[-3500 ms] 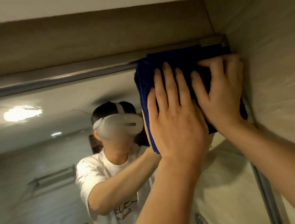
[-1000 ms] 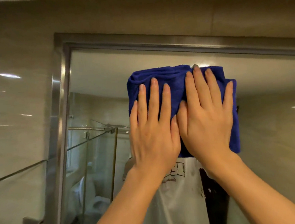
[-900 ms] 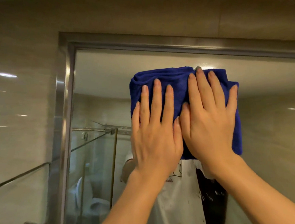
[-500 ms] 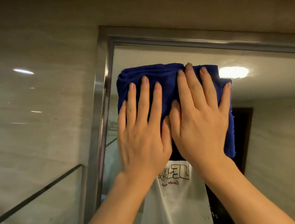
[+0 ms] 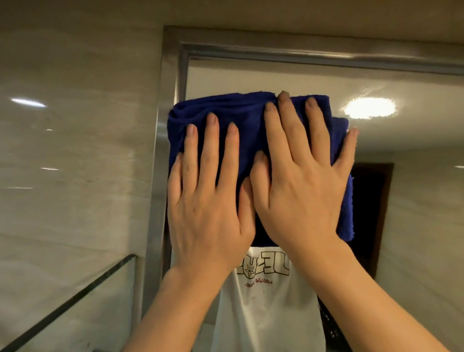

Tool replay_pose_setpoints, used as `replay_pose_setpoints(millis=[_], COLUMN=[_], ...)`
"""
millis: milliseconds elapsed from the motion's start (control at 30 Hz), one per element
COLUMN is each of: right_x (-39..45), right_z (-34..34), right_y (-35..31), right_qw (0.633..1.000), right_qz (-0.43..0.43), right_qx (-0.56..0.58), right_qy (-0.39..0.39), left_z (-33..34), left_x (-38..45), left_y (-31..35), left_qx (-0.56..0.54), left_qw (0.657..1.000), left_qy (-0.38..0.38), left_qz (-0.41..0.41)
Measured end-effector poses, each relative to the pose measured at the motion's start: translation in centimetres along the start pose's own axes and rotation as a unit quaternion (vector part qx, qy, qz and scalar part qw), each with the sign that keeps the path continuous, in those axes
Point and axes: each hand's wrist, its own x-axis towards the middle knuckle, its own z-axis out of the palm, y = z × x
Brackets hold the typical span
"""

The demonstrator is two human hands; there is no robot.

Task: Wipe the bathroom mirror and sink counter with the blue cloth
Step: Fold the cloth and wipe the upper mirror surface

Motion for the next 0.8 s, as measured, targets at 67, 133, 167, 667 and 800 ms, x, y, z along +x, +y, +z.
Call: replay_pose_setpoints(millis=[67,133,167,667,800], right_x=[0.01,0.02,0.02,-0.47,-0.49], right_z=[-0.15,-0.19,-0.20,-0.12,-0.03], right_y=[-0.11,-0.16,-0.13,-0.68,-0.60], right_qw=[1.000,1.000,1.000,1.000,1.000], right_qz=[0.011,0.007,0.003,0.015,0.019], right_qx=[-0.001,0.000,-0.001,0.018,0.019], right_qy=[-0.007,-0.014,-0.016,0.002,-0.004], left_z=[-0.04,-0.10,-0.12,-0.25,-0.37], left_x=[-0.04,-0.03,-0.01,-0.31,-0.15], left_y=[-0.08,-0.22,-0.27,-0.64,-0.61], left_qx=[-0.001,-0.001,-0.003,-0.019,-0.018], left_qw=[1.000,1.000,1.000,1.000,1.000], left_qy=[-0.001,0.002,0.004,0.007,-0.001], left_qz=[0.003,0.006,0.008,0.010,0.010])
